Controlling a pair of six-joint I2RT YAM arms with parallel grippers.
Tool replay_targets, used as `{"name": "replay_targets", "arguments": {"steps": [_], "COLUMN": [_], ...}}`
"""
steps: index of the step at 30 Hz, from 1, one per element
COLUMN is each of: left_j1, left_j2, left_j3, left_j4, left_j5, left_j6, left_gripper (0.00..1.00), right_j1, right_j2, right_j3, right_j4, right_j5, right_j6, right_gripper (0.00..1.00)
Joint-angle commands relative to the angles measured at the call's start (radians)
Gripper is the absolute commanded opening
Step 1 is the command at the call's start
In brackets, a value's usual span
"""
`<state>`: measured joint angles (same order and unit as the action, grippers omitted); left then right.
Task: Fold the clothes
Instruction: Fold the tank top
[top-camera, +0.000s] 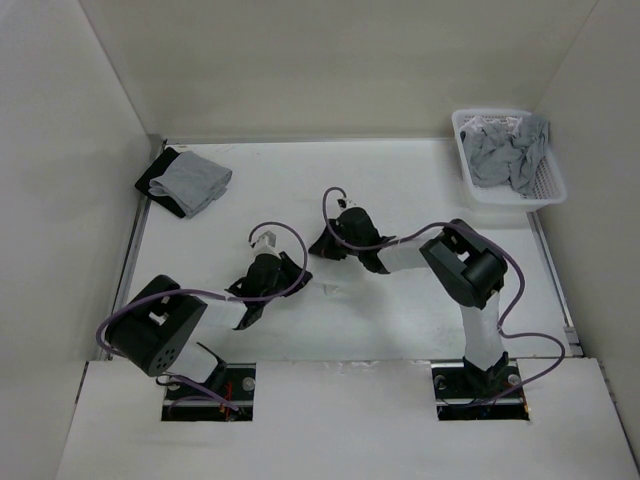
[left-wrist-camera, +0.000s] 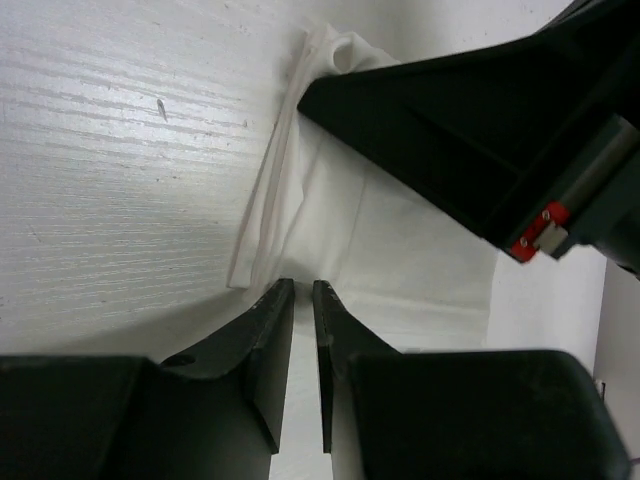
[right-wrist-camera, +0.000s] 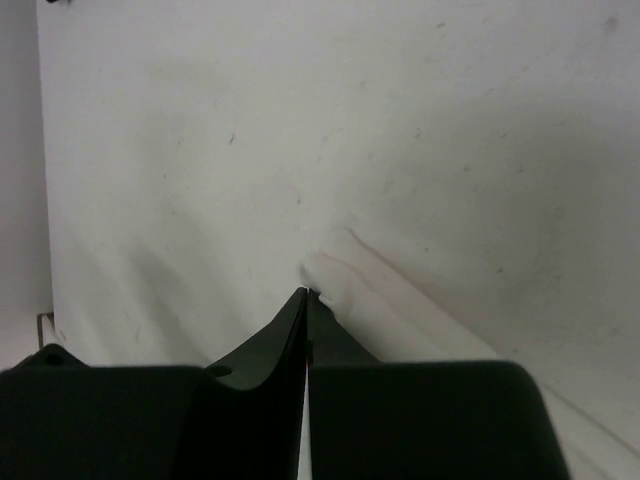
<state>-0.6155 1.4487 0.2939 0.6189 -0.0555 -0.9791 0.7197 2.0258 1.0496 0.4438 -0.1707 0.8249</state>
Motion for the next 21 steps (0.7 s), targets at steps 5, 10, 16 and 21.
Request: {"name": "replay_targets", "arguments": {"steps": [5,10,16,21], "left_j1": [0.007,0.009,0.036,0.105], "left_j2": [-0.089,-0.221,-0.375,-0.505], "left_j3": [-0.038,-0.035,-0.006,0.017], "left_j4": [-0.004,-0.082,-0.175,-0.336], "left_j5": [0.005,-0.017,-0.041,-0.085], "left_j6": [-0.012,-0.015,-0.001,0.060], "left_gripper": [0.18,0.30,0.37,0.41], "right_j1": [-0.058,-0.085,-0.114,-0.119], "right_j2": [0.040,0.042,-0.183,-0.462], "right_j3": [0.111,0.220,0.141,-0.158], "right_j4": [0.118,0.082,0.058,0.072], "right_j5": [-0.036,-0.082,-0.093,-0.001], "right_j6": [0.045,0.046,0.005,-0.052], "right_gripper": [0.05,0.05,0.17,0.42]}}
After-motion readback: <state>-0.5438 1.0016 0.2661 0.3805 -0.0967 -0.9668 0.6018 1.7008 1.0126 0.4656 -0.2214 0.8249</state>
